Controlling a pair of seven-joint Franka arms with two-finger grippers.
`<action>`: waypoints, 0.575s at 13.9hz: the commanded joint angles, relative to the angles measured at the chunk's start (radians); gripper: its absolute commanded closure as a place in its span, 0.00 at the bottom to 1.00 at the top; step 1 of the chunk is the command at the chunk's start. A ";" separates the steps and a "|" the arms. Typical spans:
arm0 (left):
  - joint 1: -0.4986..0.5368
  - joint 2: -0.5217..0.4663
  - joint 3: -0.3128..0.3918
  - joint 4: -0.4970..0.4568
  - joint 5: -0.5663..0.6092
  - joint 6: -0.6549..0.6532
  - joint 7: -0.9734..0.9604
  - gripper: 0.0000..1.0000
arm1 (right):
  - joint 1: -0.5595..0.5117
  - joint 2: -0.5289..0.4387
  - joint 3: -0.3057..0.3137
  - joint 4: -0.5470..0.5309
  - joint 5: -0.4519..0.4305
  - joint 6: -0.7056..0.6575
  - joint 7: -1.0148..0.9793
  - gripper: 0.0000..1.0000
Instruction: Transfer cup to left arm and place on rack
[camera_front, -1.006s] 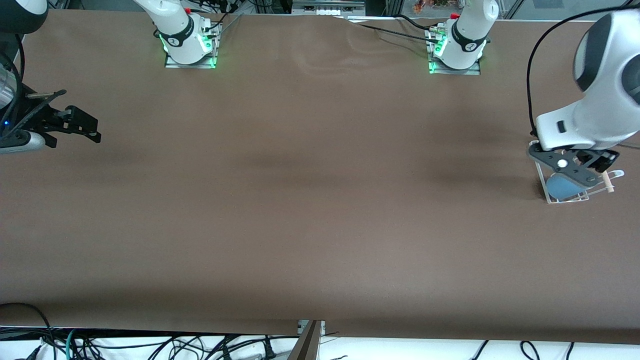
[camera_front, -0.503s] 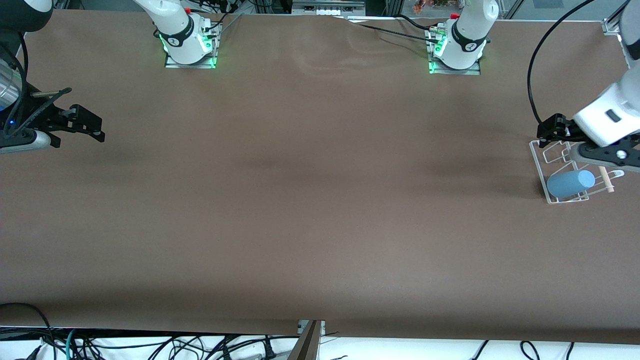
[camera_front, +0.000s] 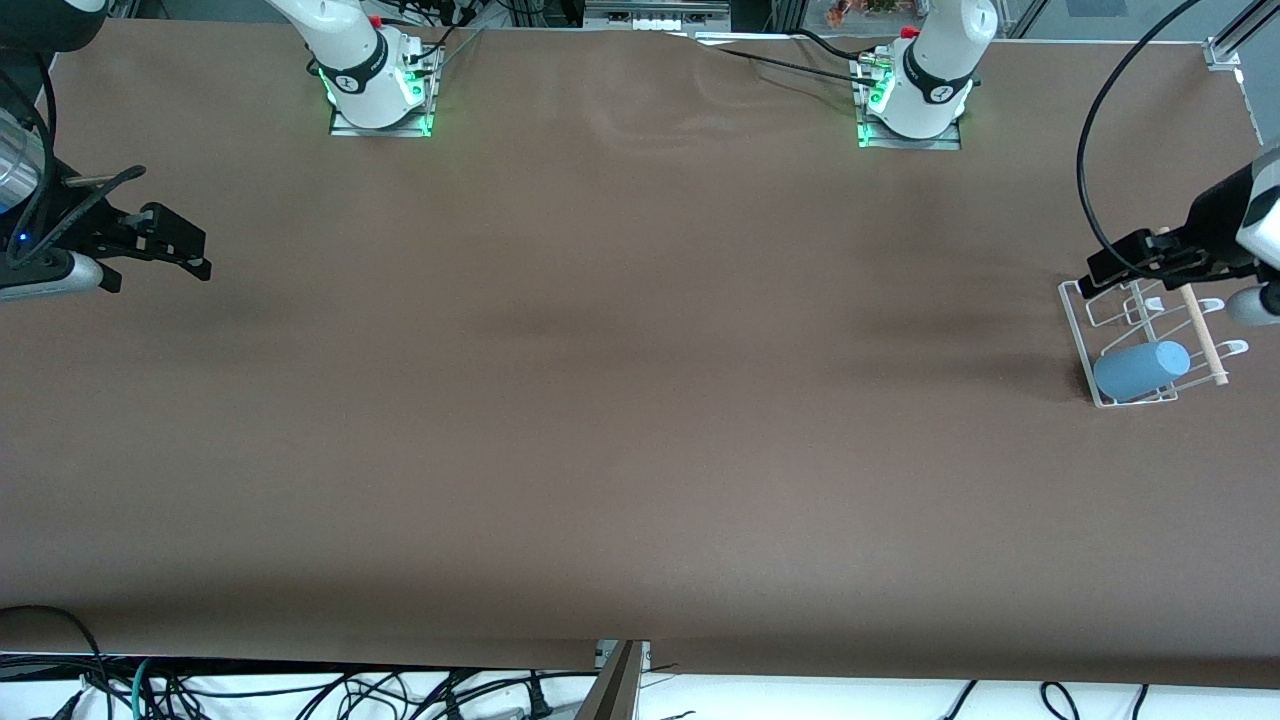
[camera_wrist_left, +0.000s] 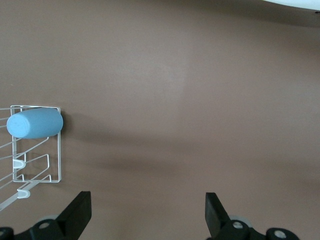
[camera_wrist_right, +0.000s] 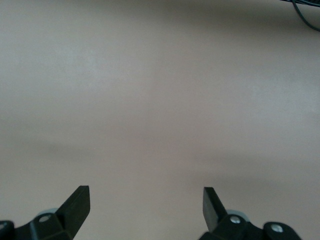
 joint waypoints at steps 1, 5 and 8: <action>-0.017 -0.047 0.027 -0.018 -0.018 -0.048 0.004 0.00 | 0.001 -0.006 0.005 0.013 -0.004 -0.018 -0.014 0.00; -0.007 -0.033 0.027 -0.012 -0.012 -0.070 0.004 0.00 | 0.001 -0.006 0.005 0.013 -0.010 -0.022 -0.014 0.00; -0.006 -0.018 0.025 0.005 -0.011 -0.086 0.052 0.00 | 0.001 -0.007 0.005 0.013 -0.011 -0.025 -0.015 0.00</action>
